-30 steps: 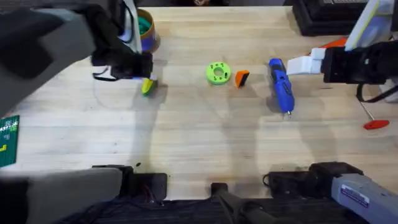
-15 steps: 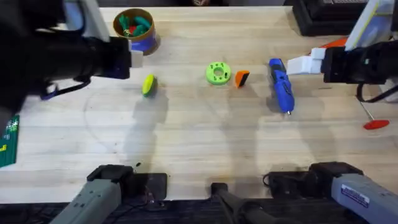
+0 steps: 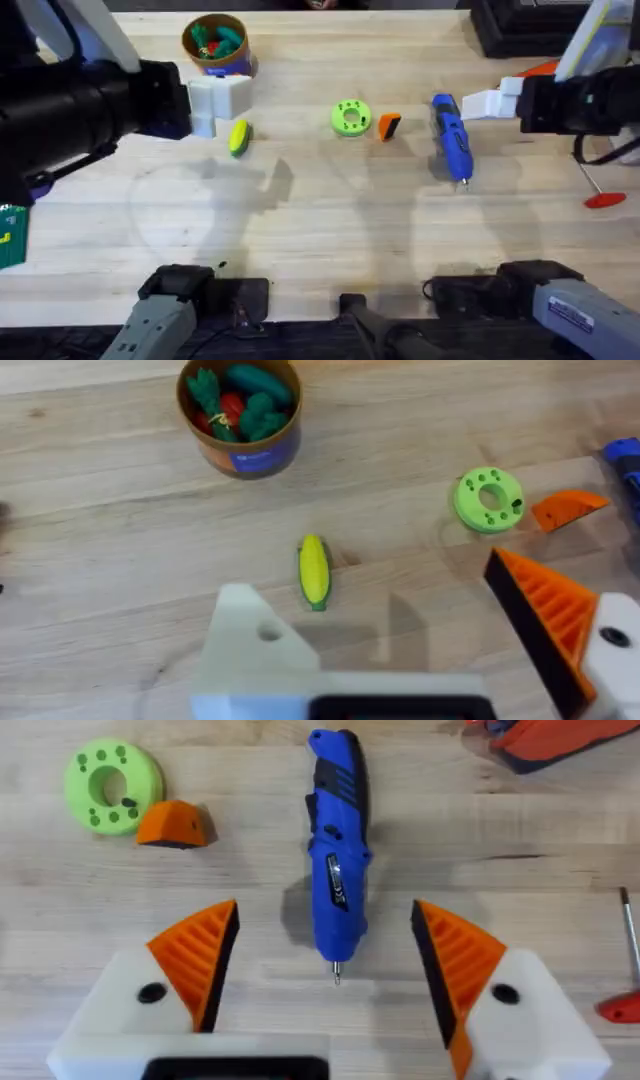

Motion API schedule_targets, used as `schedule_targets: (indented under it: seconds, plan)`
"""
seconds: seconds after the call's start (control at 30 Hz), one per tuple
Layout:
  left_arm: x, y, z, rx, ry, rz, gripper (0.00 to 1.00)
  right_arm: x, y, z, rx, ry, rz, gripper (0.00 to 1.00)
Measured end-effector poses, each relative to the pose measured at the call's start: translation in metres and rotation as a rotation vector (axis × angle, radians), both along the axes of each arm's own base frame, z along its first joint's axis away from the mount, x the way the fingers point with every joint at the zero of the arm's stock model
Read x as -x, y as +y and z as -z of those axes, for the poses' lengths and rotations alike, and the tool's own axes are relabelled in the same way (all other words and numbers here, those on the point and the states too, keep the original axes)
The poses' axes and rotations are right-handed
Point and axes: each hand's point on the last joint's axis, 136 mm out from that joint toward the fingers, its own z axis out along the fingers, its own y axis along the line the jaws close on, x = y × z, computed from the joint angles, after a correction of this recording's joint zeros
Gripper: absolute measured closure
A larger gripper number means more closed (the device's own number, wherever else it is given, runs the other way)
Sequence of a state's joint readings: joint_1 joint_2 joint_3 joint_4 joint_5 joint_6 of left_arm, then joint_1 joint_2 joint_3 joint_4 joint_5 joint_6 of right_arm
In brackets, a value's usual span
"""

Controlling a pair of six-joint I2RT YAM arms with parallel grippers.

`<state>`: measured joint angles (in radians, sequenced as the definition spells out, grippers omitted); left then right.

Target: Pick up the gripper from the table and insert it into the empty holder that is missing its gripper. Then pick up a screw, insert it into the mounting hole, and use the screwdriver to tighten it. Finally, clean up the table by picking up the vegetable and placing it into the bucket.

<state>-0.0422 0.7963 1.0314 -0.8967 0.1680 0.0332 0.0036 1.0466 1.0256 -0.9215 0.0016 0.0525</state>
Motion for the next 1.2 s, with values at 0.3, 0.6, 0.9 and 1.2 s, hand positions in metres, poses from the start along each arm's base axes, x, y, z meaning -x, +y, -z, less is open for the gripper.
schedule_targets:
  seconds: [0.3, 0.6, 0.9, 1.2]
  plan:
    - [0.003, 0.000, 0.005, -0.001, 0.025, 0.000, 0.015, 0.000, 0.000, 0.000, 0.000, 0.000, 0.000, 0.009]
    - [0.000, 0.000, 0.000, -0.001, 0.002, 0.000, 0.015, 0.000, 0.000, 0.000, 0.000, 0.000, 0.000, 0.009]
    - [0.000, 0.000, -0.001, -0.001, -0.003, 0.000, 0.015, 0.000, 0.000, 0.000, 0.000, 0.000, 0.000, 0.009]
    - [0.011, 0.005, -0.005, -0.006, -0.221, -0.024, 0.015, 0.000, 0.000, 0.000, 0.000, 0.000, 0.000, 0.009]
